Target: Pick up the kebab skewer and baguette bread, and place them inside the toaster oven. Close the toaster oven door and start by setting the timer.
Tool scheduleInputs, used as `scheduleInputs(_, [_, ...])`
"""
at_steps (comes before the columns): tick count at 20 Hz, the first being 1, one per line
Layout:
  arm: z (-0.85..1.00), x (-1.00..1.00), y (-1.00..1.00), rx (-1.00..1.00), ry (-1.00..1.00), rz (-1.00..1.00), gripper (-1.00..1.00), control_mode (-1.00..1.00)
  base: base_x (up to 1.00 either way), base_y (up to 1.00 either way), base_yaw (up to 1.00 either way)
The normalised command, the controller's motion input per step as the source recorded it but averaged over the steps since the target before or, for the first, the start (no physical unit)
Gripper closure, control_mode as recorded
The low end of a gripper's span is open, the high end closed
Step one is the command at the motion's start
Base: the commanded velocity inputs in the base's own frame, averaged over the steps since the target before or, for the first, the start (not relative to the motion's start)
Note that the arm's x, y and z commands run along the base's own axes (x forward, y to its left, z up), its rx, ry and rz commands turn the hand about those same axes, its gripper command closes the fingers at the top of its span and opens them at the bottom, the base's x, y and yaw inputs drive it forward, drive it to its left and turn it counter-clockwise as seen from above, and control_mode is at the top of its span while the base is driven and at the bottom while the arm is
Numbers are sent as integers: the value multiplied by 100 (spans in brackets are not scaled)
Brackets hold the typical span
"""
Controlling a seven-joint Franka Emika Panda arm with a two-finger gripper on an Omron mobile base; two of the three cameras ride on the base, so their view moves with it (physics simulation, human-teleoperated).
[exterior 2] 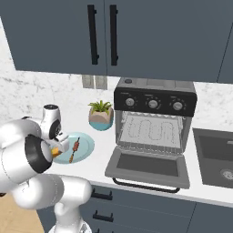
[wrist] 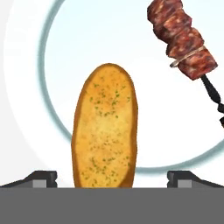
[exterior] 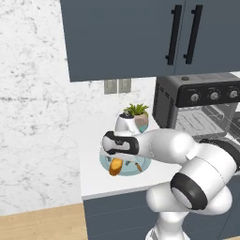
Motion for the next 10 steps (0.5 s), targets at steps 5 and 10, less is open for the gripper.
scheduleInputs(5, [-4,11,19,0,2,0,-100,-100,0,0,0])
scheduleInputs(10, [-8,1,7,0,1,0,-100,-100,0,0,0])
